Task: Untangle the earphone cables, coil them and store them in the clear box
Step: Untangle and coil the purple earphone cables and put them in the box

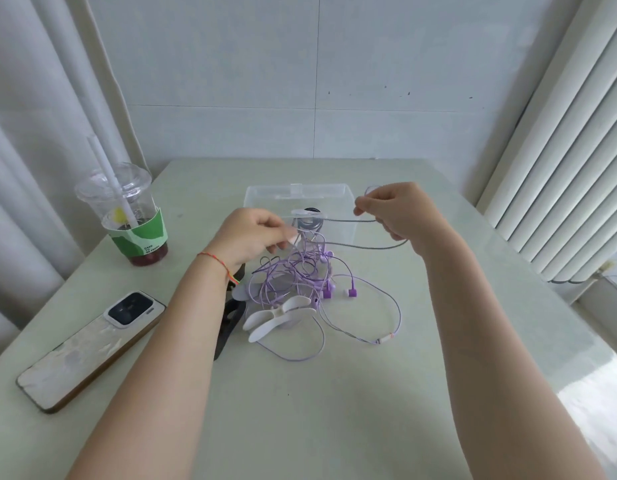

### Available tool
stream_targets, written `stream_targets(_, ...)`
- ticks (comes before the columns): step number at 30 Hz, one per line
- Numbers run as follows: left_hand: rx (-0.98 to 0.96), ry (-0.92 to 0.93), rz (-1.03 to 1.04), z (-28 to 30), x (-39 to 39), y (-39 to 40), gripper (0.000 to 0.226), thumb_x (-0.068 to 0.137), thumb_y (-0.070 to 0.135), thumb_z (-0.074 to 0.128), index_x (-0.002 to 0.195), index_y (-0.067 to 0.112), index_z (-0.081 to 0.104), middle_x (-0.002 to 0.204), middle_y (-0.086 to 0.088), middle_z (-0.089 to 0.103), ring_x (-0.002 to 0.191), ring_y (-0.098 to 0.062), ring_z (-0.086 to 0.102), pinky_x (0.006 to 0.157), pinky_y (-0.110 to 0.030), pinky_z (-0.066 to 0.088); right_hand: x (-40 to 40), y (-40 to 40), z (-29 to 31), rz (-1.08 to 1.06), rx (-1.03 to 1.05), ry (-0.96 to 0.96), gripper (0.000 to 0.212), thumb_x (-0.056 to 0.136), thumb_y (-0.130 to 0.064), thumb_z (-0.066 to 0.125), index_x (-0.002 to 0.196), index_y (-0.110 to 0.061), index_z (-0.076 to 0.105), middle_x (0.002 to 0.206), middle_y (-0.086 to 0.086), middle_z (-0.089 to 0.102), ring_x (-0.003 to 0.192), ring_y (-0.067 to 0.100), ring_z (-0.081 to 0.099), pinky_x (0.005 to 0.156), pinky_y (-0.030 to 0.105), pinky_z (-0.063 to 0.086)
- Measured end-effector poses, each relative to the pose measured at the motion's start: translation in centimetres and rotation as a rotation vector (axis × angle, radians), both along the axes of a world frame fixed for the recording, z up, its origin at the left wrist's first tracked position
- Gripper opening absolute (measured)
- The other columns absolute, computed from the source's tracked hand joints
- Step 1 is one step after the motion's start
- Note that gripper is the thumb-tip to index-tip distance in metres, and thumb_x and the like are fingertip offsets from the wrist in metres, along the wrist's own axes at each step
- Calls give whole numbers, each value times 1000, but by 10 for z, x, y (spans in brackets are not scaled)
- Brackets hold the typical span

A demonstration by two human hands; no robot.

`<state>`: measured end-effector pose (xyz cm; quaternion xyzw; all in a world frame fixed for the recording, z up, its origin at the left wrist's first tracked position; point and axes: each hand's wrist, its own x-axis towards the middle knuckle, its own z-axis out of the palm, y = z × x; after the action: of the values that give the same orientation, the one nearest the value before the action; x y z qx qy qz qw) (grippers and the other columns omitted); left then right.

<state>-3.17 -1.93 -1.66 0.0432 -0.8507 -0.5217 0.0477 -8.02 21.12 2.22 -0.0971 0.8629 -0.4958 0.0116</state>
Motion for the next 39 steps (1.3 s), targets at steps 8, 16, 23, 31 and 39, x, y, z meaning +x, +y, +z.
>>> stream_targets(8,111,144,446,1,-8,-12,26,82,27,57,61,24,70,48,1,48,55,-20,43,58,-28,34,0,15,3,26,355,35,21,89,-31,62,80,-19,76,61,4,41,56,18,39,50,27,27)
stream_targets(16,117,69,-44,3,-2,9,12,82,15,71,72,22,74,77,6,72,77,-3,62,77,-11,46,8,2,6,217,308,12,19,91,-31,60,84,-23,76,55,-7,45,49,10,42,53,24,37)
stream_targets(23,187,-43,-67,11,3,19,41,95,22,51,56,15,39,40,6,28,36,-15,36,65,-34,49,1,-11,1,-45,429,274,31,95,-23,49,97,4,65,101,18,65,100,34,57,80,36,46)
stream_targets(31,446,-193,-201,17,5,22,26,90,23,46,64,17,48,54,2,21,37,-12,17,44,-26,32,24,-35,3,350,180,70,38,82,-37,73,114,-22,60,93,-2,70,79,11,63,52,14,40)
stream_targets(39,663,-52,-482,11,7,13,17,98,13,45,95,8,61,68,-4,55,60,-17,54,61,-29,51,16,-30,0,342,-99,90,13,90,-13,65,91,-2,71,72,11,68,68,20,63,75,30,50)
